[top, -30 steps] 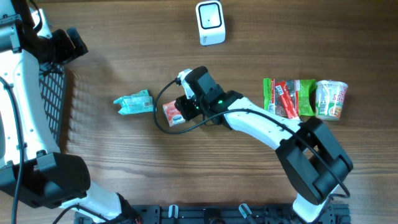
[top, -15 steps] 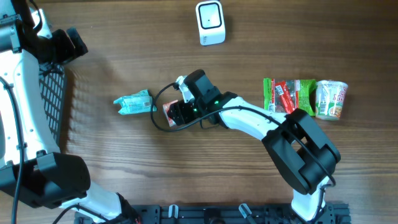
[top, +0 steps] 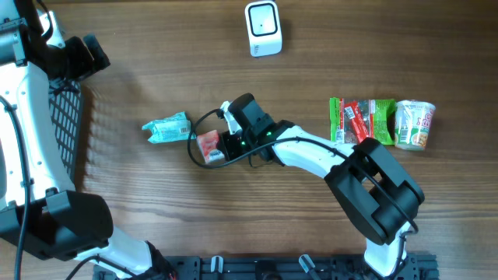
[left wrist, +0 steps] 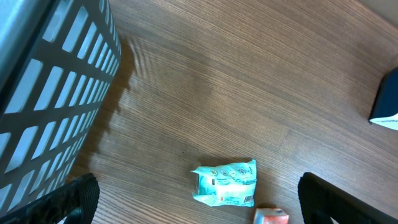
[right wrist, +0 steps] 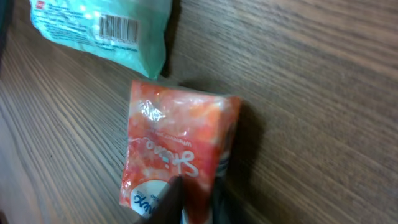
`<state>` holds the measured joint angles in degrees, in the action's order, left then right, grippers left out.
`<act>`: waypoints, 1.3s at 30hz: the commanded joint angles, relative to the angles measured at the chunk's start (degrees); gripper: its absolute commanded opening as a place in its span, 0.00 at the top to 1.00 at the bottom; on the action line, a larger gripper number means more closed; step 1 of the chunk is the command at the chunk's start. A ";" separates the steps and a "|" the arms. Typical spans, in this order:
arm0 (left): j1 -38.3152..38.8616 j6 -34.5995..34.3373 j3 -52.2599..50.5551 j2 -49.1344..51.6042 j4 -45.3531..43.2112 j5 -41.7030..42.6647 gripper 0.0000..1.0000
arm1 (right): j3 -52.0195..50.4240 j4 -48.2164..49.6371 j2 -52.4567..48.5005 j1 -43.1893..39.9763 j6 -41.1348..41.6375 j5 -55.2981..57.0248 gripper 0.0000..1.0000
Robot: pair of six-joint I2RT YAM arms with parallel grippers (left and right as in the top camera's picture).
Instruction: Scan the item barcode
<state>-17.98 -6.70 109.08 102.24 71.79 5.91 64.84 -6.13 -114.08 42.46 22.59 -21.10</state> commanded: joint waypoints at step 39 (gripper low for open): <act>-0.24 0.28 -0.15 0.00 -0.04 0.68 0.00 | 0.83 -16.20 15.72 5.64 -12.46 42.99 0.96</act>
<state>-17.98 -6.70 109.08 102.24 71.81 5.91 65.76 -20.01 -100.88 46.87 14.20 7.46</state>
